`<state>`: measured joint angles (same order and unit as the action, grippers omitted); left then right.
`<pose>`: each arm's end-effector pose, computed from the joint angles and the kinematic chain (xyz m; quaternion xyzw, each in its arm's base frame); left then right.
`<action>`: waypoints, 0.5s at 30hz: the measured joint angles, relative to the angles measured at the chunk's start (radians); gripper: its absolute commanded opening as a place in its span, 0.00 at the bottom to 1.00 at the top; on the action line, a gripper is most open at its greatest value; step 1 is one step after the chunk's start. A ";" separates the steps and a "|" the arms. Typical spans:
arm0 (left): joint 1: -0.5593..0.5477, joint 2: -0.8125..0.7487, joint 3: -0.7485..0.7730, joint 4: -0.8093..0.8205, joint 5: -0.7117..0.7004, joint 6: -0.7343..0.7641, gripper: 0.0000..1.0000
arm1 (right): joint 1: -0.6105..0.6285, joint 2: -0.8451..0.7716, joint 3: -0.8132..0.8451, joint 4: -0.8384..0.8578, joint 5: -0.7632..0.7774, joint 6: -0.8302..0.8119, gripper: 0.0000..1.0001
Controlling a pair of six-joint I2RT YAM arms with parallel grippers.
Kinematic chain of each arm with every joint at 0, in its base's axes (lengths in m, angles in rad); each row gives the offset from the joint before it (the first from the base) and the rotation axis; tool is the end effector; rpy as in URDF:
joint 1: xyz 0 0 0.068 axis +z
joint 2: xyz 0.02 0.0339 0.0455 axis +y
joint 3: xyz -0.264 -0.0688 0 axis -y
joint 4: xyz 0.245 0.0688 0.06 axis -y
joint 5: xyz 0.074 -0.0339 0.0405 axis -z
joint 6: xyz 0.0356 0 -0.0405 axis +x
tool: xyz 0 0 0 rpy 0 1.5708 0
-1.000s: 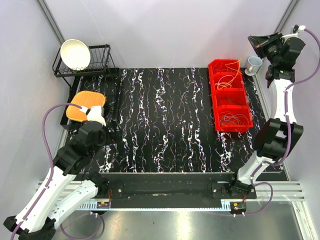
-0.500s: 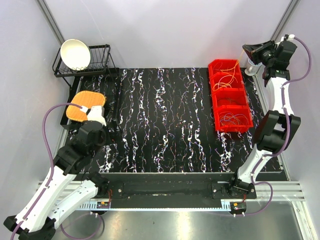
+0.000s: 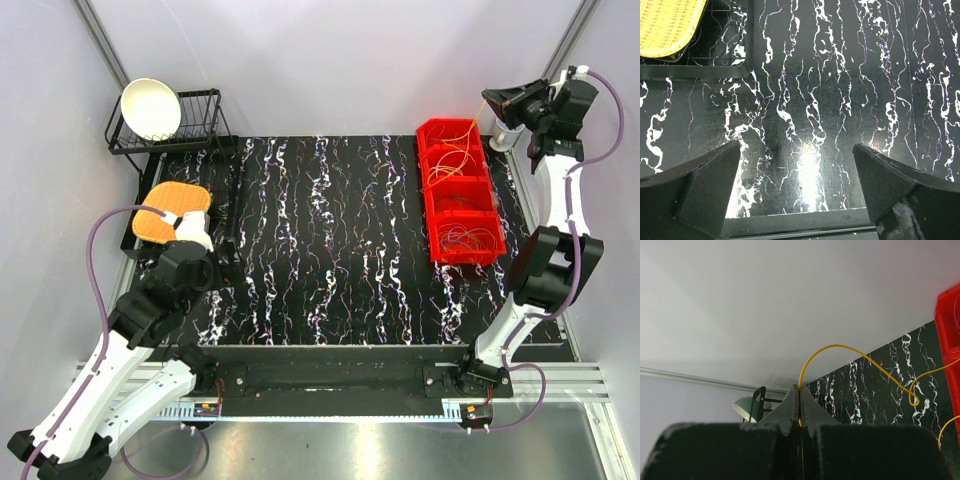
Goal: Untangle the cables
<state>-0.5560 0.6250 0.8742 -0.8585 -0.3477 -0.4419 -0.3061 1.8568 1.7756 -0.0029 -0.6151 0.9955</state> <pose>0.1055 -0.0513 0.3250 -0.0301 0.8764 -0.0833 0.4733 0.4317 -0.1149 0.3980 0.2621 0.6824 0.4277 0.5317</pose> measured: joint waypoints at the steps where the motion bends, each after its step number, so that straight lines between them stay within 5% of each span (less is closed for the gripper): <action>1: 0.000 0.001 0.000 0.000 0.000 0.000 0.99 | 0.000 -0.013 -0.003 -0.002 0.000 -0.006 0.00; 15: 0.000 0.001 0.000 0.000 0.001 0.000 0.99 | 0.000 -0.101 -0.074 -0.037 -0.009 -0.034 0.00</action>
<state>-0.5560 0.6258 0.8742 -0.8585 -0.3470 -0.4419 -0.3061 1.7557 1.7020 -0.0395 -0.6239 0.9615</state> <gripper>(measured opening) 0.987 0.011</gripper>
